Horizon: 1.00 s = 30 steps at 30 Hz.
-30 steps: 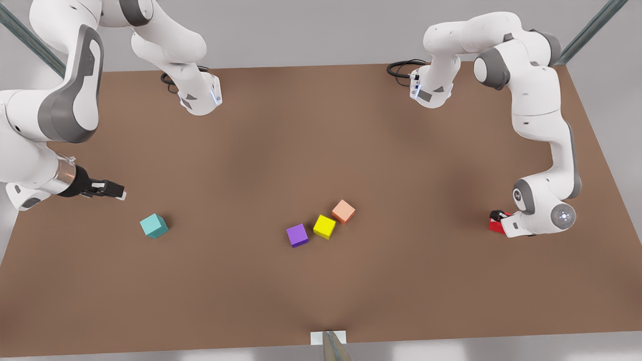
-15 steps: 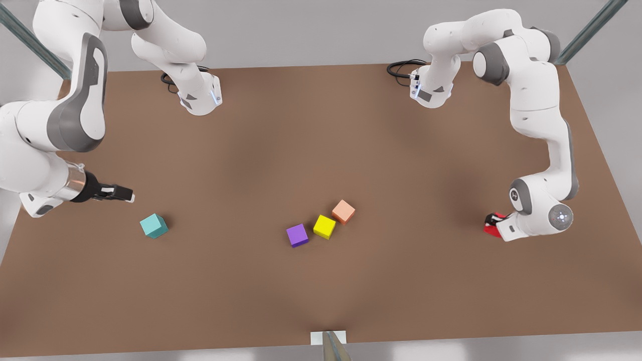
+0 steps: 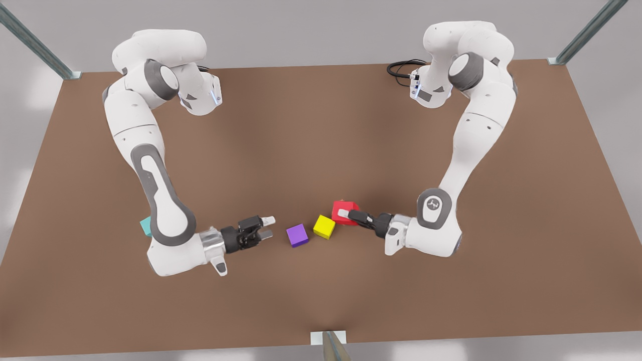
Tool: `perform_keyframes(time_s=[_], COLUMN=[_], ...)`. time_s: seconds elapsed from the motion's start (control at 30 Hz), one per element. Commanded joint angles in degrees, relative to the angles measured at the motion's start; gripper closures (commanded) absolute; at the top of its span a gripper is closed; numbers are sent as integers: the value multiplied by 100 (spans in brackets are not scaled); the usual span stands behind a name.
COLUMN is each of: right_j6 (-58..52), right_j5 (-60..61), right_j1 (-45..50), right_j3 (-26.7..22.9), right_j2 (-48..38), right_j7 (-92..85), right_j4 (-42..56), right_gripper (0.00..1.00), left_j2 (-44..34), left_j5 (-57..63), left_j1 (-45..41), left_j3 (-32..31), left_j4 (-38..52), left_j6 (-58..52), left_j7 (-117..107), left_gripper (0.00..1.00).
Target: Pick up red wooden cube and pass to hand red wooden cube and place in blue wooden cube
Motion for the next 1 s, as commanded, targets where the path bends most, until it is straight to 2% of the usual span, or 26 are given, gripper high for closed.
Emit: perform_keyframes(time_s=[0.0, 0.17, 0.27, 0.7, 0.97], right_j6=[619, 548, 680, 1699, 1770], right_j5=[516, 1035, 1615, 2204, 2424], right_j1=[-6, 188, 451, 724, 865], right_j3=[34, 122, 113, 105, 105], right_j2=[25, 51, 69, 332, 403], right_j7=[-8004, -8348, -8356, -8286, -8286], right_j4=[-40, -286, -409, -146, -31], right_gripper=[0, 0, 0, 0, 0], left_j2=[63, 608, 652, 652, 661], left_j5=[-719, -799, -808, -790, -781], left_j1=[-18, -264, -334, -334, -378], left_j3=[-118, -391, -461, -470, -478], left_j4=[8, 720, 737, 685, 685], left_j6=[1046, 1442, 1521, 1460, 1486], left_j7=[-2826, -2563, -2580, -1938, -1851], left_gripper=[28, 28, 27, 27, 27])
